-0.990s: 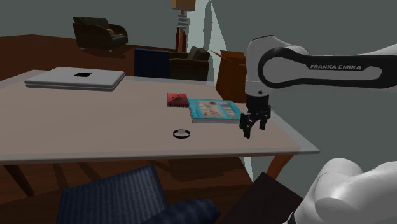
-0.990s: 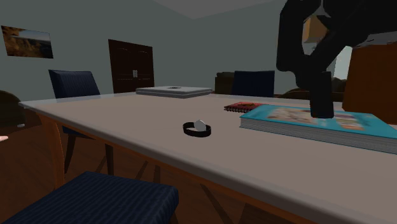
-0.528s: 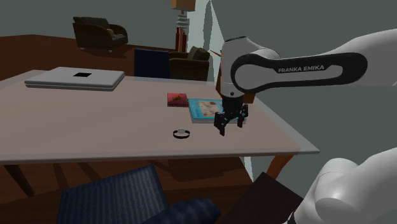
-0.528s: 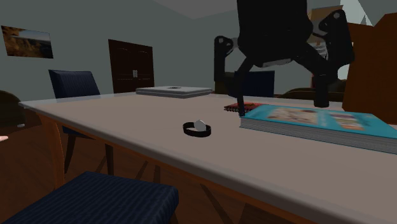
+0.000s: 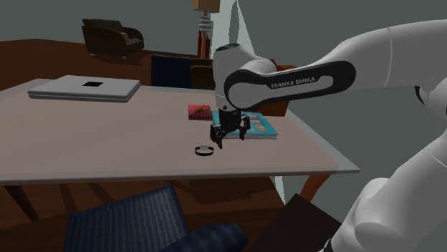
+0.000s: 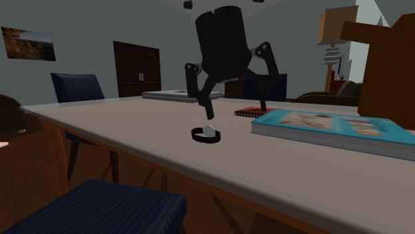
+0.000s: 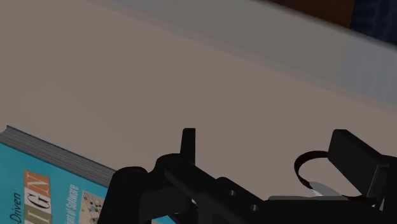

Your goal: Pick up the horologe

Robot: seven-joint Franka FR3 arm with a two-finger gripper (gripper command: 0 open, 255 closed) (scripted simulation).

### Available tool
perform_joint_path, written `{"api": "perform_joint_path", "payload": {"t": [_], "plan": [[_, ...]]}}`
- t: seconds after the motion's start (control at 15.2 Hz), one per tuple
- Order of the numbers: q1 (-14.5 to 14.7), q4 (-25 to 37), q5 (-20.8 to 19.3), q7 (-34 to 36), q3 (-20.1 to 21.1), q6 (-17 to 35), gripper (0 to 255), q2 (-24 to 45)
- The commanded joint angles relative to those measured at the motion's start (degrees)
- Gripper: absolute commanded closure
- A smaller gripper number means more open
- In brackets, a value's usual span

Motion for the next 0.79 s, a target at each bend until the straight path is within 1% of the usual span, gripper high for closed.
{"api": "perform_joint_path", "payload": {"t": [0.0, 0.26, 0.73], "plan": [[-0.08, 3.23, -2.38, 3.28, 1.15, 1.07, 0, 3.95], [0.67, 11.3, -7.61, 9.66, 2.95, 1.19, 0, 12.18], [0.71, 7.49, -8.54, 11.26, 2.8, 6.06, 0, 13.54]]}}
